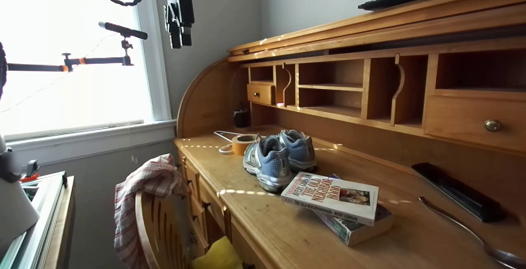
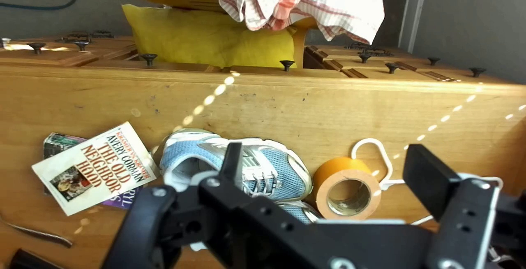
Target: Put the white book on the topmost middle shelf.
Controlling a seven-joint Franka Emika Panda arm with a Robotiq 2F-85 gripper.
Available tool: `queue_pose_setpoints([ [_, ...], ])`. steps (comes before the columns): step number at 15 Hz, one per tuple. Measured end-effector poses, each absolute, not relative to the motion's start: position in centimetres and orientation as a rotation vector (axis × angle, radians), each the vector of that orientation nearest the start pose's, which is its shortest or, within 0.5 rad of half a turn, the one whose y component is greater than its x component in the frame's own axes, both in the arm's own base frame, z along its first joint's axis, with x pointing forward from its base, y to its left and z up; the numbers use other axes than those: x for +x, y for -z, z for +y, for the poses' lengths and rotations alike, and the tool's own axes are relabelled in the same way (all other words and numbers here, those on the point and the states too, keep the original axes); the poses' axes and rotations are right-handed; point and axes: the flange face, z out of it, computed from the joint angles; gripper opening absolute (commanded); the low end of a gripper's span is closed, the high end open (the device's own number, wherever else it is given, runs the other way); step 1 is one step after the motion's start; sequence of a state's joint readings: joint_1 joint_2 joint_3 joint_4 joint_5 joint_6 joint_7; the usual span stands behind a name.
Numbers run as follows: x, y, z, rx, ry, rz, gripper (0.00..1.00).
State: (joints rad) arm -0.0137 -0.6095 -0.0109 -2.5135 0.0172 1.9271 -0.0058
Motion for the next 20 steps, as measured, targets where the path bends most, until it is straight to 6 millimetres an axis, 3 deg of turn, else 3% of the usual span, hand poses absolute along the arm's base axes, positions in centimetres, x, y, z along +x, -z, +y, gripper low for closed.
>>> queue_pose_setpoints([
  [4,37.1,-49.2,-4.5,-3.125,0.126,0.174,1.0],
  [8,37.7,-48.8,-8.5,-3.15,0.309,0.17,1.0],
  [13,37.5,-45.4,-14.4,-3.166,0.458,0.172,1.0],
  [20,36.4,-40.6,-21.2,-3.156,0.458,0.275,1.0],
])
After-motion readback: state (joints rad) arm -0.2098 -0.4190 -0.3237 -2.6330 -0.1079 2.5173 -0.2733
